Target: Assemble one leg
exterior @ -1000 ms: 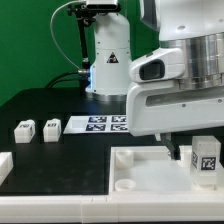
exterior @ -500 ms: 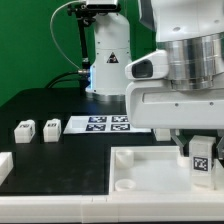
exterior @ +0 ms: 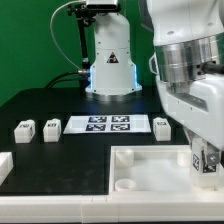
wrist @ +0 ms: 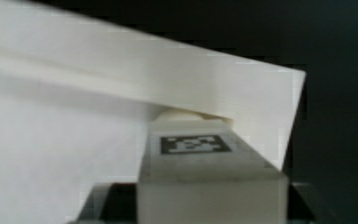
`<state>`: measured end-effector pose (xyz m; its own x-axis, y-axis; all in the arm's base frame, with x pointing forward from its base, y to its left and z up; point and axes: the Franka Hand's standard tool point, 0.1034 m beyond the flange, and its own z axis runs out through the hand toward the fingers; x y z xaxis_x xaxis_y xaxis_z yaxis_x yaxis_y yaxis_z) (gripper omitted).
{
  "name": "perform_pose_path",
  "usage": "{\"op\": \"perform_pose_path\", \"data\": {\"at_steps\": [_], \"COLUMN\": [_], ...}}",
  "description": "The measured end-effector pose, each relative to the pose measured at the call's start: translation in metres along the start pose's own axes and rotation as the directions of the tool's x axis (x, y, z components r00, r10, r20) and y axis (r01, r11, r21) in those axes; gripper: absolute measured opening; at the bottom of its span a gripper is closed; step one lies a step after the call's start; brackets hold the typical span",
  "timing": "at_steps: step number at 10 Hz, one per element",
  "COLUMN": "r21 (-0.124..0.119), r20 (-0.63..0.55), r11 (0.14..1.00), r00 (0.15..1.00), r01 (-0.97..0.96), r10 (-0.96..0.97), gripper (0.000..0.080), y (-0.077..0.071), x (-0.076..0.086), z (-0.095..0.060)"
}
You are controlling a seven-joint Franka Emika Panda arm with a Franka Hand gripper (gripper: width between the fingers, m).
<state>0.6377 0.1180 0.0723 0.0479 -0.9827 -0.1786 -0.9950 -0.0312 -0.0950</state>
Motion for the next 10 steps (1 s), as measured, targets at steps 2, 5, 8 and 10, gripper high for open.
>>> {"op": "perform_pose_path", "data": {"at_steps": [2,5,8,10], "r21": [0.0,-0.003,-0.006,-0.068], "r20": [0.005,-0.005,-0.002,-0.002], "r11": [1.0,0.918,0.687,0.359], "r00": [1.0,0.918,0.687,0.359], "r01": [-0.011,0.397,0.727,0.931], "r10": [0.011,-0.397,-0.727,-0.933], "gripper": [0.0377,0.0621,0.0648,0.0649], "y": [0.0002,-0.0007,-0.0002,-0.0004], "x": [-0.0013,-0.0021,-0.0021,-0.0027], "z": [0.0002,0.0003,0.0006,-0.0012]}}
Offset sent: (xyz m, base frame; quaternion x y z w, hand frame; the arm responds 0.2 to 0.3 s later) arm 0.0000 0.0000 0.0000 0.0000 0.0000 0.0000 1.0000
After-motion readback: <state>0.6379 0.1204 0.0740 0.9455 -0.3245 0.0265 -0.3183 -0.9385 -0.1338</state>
